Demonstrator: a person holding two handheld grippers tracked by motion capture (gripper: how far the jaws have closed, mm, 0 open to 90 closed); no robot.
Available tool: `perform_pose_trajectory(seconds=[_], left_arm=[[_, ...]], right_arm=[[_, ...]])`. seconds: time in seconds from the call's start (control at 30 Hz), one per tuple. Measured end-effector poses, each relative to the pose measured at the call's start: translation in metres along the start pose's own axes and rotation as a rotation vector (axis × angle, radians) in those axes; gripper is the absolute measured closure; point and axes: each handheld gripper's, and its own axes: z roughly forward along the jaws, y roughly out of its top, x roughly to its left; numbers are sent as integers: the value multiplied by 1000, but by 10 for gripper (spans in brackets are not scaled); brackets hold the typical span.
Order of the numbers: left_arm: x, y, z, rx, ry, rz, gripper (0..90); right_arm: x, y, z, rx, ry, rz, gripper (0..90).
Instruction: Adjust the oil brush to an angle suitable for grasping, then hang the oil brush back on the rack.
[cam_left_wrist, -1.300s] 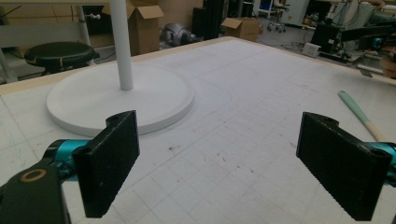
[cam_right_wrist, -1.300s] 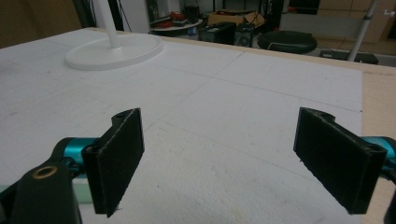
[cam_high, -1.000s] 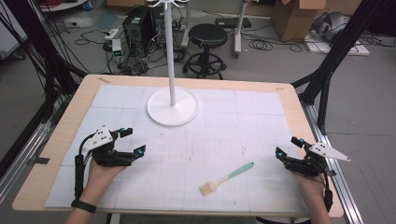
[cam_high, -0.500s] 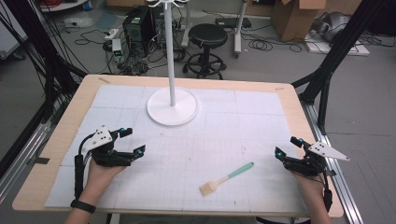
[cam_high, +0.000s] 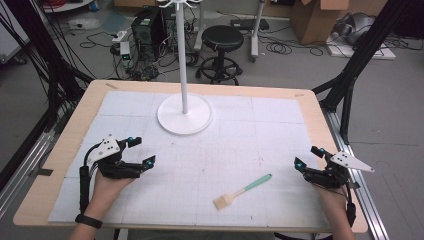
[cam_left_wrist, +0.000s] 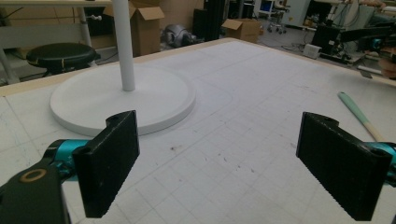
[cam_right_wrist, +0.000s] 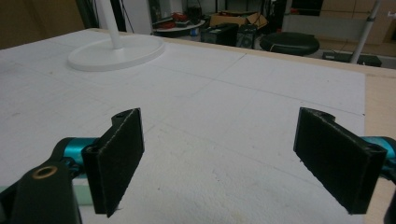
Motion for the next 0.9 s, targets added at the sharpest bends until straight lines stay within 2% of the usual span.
perform_pose_trajectory(seconds=[0.33, 0.47, 0.67, 0.9], left_arm=[[-1, 0, 0, 2, -6, 11, 139], [-2, 2, -1, -6, -13, 1, 139], [-7, 13, 3, -9, -31, 6, 134], [-19, 33, 22, 9, -87, 30, 128]], right_arm=[[0, 1, 0, -6, -1, -3, 155], [0, 2, 0, -11, -2, 4, 155], [-1, 2, 0, -17, -2, 5, 155], [-1, 2, -1, -17, -3, 1, 155]])
